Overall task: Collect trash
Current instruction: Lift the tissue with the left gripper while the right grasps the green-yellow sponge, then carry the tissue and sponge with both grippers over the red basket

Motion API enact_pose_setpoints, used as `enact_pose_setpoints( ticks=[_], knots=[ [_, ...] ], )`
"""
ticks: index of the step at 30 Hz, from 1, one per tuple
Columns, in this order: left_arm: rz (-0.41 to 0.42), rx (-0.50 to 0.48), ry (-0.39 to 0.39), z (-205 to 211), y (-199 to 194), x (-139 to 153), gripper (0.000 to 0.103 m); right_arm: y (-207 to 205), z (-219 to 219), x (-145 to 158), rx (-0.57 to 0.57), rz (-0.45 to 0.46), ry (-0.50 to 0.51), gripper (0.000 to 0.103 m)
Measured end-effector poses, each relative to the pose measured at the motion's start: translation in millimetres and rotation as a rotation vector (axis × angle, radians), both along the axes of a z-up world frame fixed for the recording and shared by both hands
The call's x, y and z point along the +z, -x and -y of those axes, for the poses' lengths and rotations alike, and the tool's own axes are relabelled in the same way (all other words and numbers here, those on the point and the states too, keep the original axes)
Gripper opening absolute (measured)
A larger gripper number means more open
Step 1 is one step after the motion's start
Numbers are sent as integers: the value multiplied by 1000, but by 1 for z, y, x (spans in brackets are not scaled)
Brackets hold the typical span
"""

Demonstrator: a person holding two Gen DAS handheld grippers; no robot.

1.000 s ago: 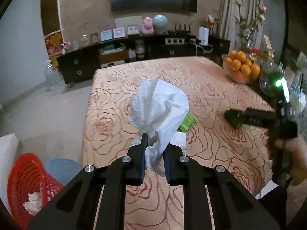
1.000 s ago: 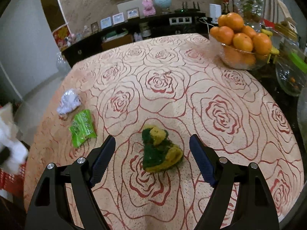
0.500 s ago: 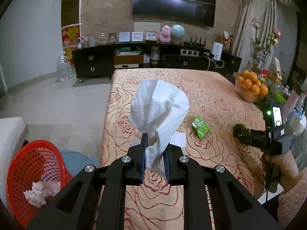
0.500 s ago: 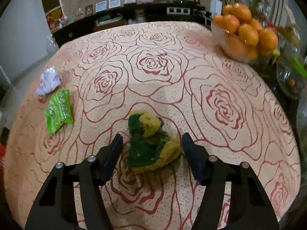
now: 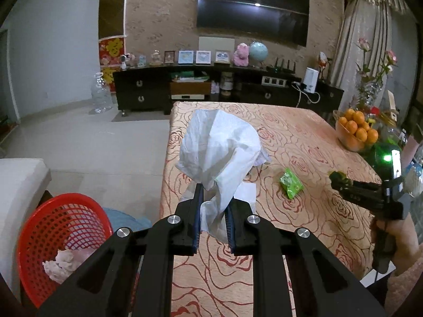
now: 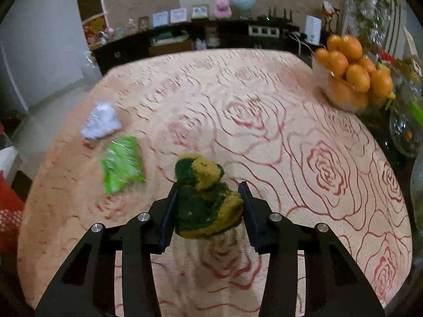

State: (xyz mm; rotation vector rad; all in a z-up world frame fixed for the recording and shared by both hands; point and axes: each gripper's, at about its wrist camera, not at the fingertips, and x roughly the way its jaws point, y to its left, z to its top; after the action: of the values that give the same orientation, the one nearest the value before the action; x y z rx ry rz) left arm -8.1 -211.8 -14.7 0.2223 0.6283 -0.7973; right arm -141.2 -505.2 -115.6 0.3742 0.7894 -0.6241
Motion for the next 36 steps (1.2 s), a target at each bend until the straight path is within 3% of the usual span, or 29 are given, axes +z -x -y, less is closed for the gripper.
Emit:
enact_pose_setpoints(
  ticks=[7,18,36],
  knots=[
    [17,20,5,-6,-2,6,15,-7,-33,40,75,89,42,43],
    [25,52,23,-19,-6,12,15,-16,-80,75,180,148,80,43],
    [63,175,20,-64,-26,20,15,-59,-143,92,324,179,78,43]
  ],
)
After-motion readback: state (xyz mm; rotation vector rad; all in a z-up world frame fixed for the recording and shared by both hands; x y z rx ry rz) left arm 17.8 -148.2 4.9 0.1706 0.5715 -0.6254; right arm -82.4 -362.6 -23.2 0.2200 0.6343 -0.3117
